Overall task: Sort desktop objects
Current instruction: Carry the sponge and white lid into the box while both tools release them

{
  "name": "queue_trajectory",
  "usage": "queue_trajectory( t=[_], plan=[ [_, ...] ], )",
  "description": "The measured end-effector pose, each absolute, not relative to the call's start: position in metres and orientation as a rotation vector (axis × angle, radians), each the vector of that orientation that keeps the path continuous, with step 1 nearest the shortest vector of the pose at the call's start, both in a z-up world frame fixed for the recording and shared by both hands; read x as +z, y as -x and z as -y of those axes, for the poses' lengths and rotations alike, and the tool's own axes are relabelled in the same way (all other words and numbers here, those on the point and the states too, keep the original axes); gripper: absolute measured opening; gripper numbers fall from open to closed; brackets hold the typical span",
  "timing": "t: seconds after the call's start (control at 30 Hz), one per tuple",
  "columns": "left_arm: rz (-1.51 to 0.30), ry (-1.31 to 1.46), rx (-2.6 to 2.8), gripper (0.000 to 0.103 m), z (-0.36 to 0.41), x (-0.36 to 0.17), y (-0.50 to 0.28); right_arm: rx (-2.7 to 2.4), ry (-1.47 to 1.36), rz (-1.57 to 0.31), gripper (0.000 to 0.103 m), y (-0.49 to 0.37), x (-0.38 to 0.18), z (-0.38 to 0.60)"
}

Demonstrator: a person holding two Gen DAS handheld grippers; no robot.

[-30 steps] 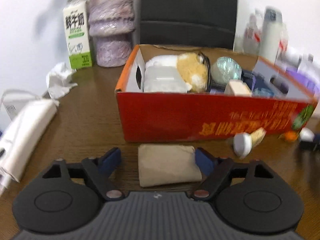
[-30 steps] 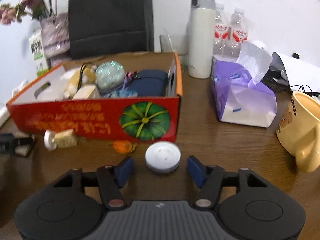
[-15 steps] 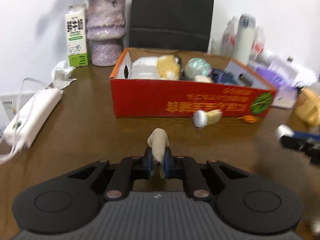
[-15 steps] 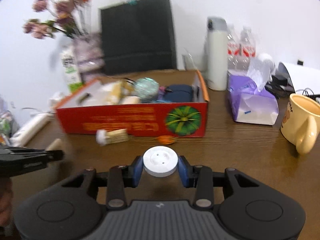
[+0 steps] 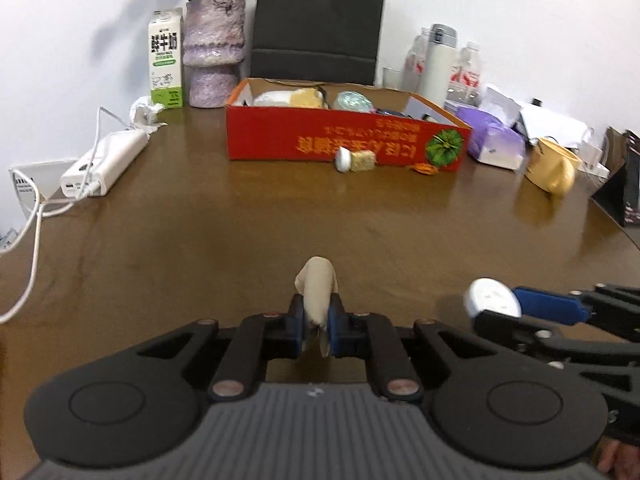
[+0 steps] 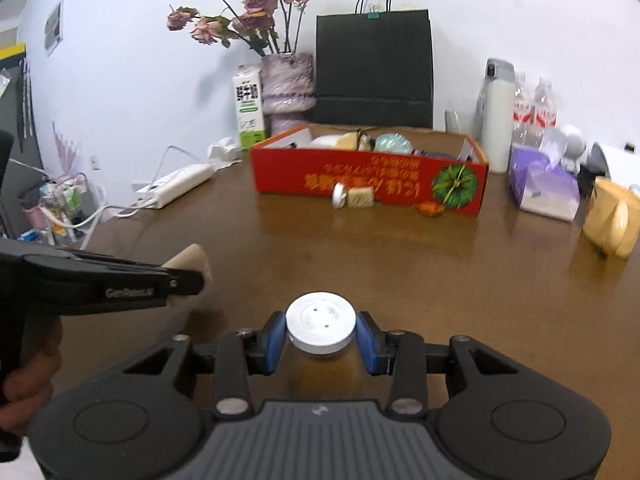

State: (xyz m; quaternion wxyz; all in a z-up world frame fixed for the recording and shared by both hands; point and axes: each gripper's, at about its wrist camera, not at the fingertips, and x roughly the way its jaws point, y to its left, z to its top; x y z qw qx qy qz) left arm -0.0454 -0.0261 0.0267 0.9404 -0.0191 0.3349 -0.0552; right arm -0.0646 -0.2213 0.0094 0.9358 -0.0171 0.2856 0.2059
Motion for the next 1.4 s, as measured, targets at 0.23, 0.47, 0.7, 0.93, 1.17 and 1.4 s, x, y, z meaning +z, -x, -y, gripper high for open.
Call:
queue_trajectory(
  t=[0.23, 0.47, 0.7, 0.93, 1.17, 1.4],
  plan=[
    [-0.663, 0.013, -0.149, 0.012, 0.038, 0.028, 0.054, 0.427, 0.039, -0.563, 0.037, 0.071, 0.011, 0.215],
    [-0.672, 0.024, -0.136, 0.012, 0.035, 0.026, 0.047, 0.407, 0.023, -0.578, 0.037, 0.063, 0.007, 0.22],
    [-0.629, 0.059, -0.118, 0.012, 0.024, 0.044, 0.023, 0.407, 0.013, -0.548, 0.037, 0.04, 0.021, 0.23],
    [-0.524, 0.058, -0.096, 0.013, 0.019, 0.102, -0.078, 0.367, -0.019, -0.468, 0.037, -0.056, 0.083, 0.249],
    [-0.665, 0.078, -0.037, 0.013, 0.007, 0.096, -0.217, 0.265, -0.051, -0.649, 0.037, -0.212, 0.099, 0.259],
    [-0.734, 0.04, -0.024, 0.053, 0.006, 0.065, -0.261, 0.184, -0.075, -0.784, 0.038, -0.277, 0.068, 0.262]
  ],
)
